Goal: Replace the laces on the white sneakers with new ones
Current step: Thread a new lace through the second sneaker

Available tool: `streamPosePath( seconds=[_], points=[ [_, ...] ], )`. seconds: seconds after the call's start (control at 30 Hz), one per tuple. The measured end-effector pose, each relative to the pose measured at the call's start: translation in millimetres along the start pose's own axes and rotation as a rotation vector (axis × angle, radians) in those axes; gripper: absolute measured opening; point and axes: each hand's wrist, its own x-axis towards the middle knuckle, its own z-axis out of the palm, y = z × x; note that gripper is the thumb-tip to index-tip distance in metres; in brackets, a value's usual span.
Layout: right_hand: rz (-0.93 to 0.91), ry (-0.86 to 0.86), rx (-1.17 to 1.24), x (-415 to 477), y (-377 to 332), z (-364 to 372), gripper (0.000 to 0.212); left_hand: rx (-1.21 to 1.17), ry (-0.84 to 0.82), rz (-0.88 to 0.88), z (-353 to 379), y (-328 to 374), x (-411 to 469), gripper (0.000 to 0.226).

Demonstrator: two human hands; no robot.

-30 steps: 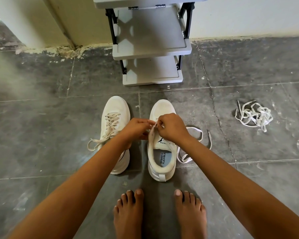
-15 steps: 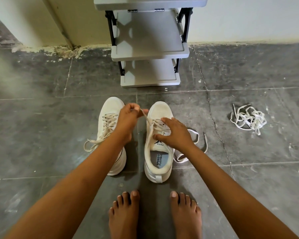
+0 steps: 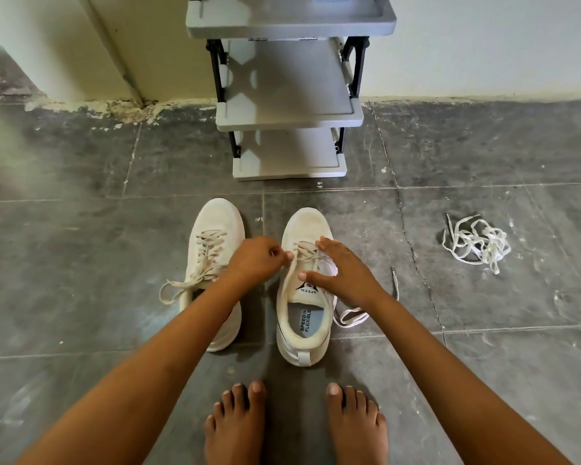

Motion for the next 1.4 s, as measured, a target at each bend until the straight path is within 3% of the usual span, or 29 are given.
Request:
streamPosePath(
  seconds=[0.07, 0.17, 0.2, 0.23, 0.27, 0.37, 0.47, 0.53, 0.6, 0.67, 0.77, 1.0, 1.17, 1.27, 1.4],
  points=[
    [0.001, 0.006, -0.008, 1, 0, 1, 0.084, -0.161, -0.040, 0.093, -6, 9, -5, 0.028],
    [0.012, 0.010, 0.003, 1, 3, 2, 0.083, -0.857, 0.098, 0.102, -39, 17, -15, 0.024],
    [0.018, 0.008, 0.007, 2, 3, 3, 0.083, -0.951, 0.130, 0.066, -35, 13, -22, 0.025],
    [0.023, 0.006, 0.006, 2, 3, 5, 0.083, -0.833, 0.148, 0.032, -10, 0, -31, 0.024],
    [0.020, 0.007, -0.004, 2, 2, 7, 0.083, -0.530, 0.111, -0.036, 19, -17, -43, 0.023],
    [0.011, 0.009, -0.006, 2, 2, 10, 0.084, -0.285, -0.112, -0.235, 90, -86, -98, 0.041],
    [0.010, -0.034, 0.042, 1, 4, 7, 0.090, -0.100, -0.237, -0.139, 131, -108, -124, 0.041],
    [0.016, -0.055, 0.063, -2, 6, 7, 0.096, 0.199, -0.143, 0.020, 138, -120, -138, 0.040],
    [0.018, -0.057, 0.067, -3, 8, 9, 0.099, 0.076, -0.144, 0.051, 119, -102, -118, 0.041],
    [0.019, -0.051, 0.059, -2, 8, 11, 0.099, 0.130, 0.030, 0.107, 51, -63, -55, 0.040],
    [0.031, -0.036, 0.027, -1, 8, 14, 0.098, -0.043, -0.019, 0.088, -20, 1, -4, 0.025],
    [0.061, -0.020, -0.085, 1, 7, 16, 0.094, -0.496, -0.074, 0.053, -25, 3, -19, 0.020],
    [0.053, -0.039, -0.093, 1, 4, 18, 0.093, -0.194, 0.005, 0.022, -29, -7, -11, 0.020],
    [0.065, -0.019, -0.079, -3, 4, 16, 0.093, -0.188, 0.039, 0.027, -33, -5, -11, 0.028],
    [0.067, 0.175, -0.036, -12, 3, 13, 0.077, -0.108, 0.112, 0.128, -30, 2, -10, 0.033]
  ],
)
